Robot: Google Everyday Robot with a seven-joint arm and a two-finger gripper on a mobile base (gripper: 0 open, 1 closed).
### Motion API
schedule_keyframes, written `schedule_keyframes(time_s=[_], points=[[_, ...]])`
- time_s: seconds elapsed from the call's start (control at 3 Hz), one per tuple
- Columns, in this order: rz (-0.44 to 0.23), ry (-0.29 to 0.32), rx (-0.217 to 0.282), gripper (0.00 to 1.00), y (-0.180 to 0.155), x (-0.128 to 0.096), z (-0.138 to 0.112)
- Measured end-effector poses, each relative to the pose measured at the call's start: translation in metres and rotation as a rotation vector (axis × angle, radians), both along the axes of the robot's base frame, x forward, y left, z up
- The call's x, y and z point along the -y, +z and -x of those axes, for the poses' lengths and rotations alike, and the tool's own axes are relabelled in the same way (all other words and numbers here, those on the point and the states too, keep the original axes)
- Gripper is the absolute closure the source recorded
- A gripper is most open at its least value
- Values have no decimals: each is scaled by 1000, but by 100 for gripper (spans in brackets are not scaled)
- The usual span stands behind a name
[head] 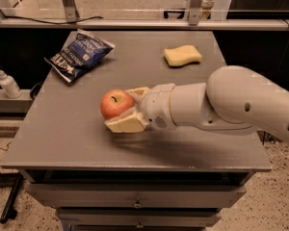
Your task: Move apple near sponge
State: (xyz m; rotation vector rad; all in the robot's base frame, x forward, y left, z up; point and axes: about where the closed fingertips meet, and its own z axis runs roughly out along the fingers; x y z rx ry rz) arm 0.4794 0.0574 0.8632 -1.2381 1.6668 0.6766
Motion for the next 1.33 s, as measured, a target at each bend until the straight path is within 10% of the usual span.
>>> schedule_keyframes(time_s=[0.33,0.67,1.33], points=[[0,-145,69,100,30,68,-17],[0,-145,69,100,30,68,-17],[63,-329,100,100,36,127,-61]])
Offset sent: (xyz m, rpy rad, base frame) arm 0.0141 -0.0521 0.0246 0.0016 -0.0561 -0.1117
